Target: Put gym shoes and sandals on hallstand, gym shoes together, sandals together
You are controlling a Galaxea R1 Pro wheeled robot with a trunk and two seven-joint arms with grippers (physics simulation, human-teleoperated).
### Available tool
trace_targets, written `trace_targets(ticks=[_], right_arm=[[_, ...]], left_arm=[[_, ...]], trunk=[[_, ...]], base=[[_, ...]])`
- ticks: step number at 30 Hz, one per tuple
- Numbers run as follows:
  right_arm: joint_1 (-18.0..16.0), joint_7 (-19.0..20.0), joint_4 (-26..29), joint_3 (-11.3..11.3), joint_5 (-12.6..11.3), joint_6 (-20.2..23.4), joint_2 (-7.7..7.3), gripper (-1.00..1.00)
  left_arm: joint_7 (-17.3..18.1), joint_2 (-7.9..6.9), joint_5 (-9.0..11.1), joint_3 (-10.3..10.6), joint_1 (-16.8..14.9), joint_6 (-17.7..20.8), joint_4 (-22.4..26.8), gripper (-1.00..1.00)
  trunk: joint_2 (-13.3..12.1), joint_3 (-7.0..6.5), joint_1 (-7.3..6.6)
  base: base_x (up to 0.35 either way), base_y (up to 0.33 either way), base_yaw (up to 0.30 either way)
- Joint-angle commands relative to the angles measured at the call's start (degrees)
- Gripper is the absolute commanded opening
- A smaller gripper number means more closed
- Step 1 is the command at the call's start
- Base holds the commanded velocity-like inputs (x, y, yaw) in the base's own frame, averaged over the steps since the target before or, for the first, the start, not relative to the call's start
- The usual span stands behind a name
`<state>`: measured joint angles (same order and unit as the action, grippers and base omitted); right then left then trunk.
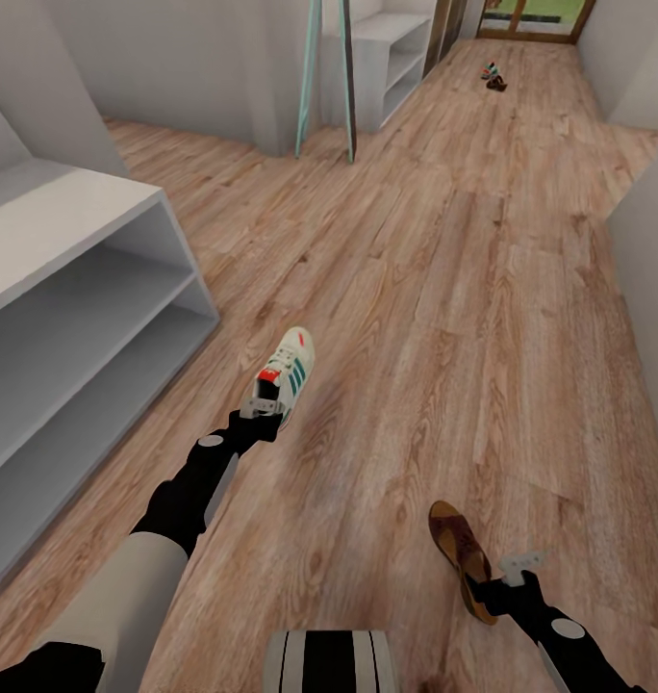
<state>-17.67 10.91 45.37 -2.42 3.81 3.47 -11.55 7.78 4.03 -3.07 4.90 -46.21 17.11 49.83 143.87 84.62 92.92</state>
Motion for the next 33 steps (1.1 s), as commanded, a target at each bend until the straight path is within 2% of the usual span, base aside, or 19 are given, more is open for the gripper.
trace_targets(ticks=[1,7,10,14,27,33], right_arm=[[0.01,0.38,0.08,-0.23,0.40,0.31,0.03,1.00],[0.01,0.14,-3.59,-0.22,0.42,-0.27,0.12,1.00],[0.01,0.04,-7.32,-0.22,0.46,-2.57,0.28,1.00],[-0.04,0.01,-9.26,-0.25,0.47,-5.35,0.47,1.00],[-0.08,-0.01,-9.76,-0.35,0.41,-7.51,0.48,1.00],[-0.08,-0.01,-9.70,-0.49,0.41,-8.38,0.42,1.00]], left_arm=[[0.22,0.02,-0.35,-0.06,-0.02,0.29,0.09,-1.00],[0.22,-0.01,-0.35,-0.06,-0.01,0.30,0.09,-1.00],[0.22,0.00,-0.35,-0.06,-0.02,0.30,0.09,-1.00],[0.19,0.14,-0.35,-0.13,-0.38,0.36,0.09,-1.00],[0.13,0.35,0.02,-0.24,-0.97,0.46,0.10,-1.00],[0.13,0.33,0.08,-0.24,-0.95,0.46,0.16,-1.00]], trunk=[[0.02,0.12,-0.01],[0.02,0.52,-0.01],[0.02,0.58,-0.01],[0.02,0.60,-0.01],[0.02,0.61,-0.01],[0.10,1.94,0.14]], base=[[0.000,0.000,0.082],[0.000,0.000,0.064],[0.000,0.000,0.017],[0.000,0.000,0.006],[0.000,0.000,0.000],[0.000,0.000,0.000]])
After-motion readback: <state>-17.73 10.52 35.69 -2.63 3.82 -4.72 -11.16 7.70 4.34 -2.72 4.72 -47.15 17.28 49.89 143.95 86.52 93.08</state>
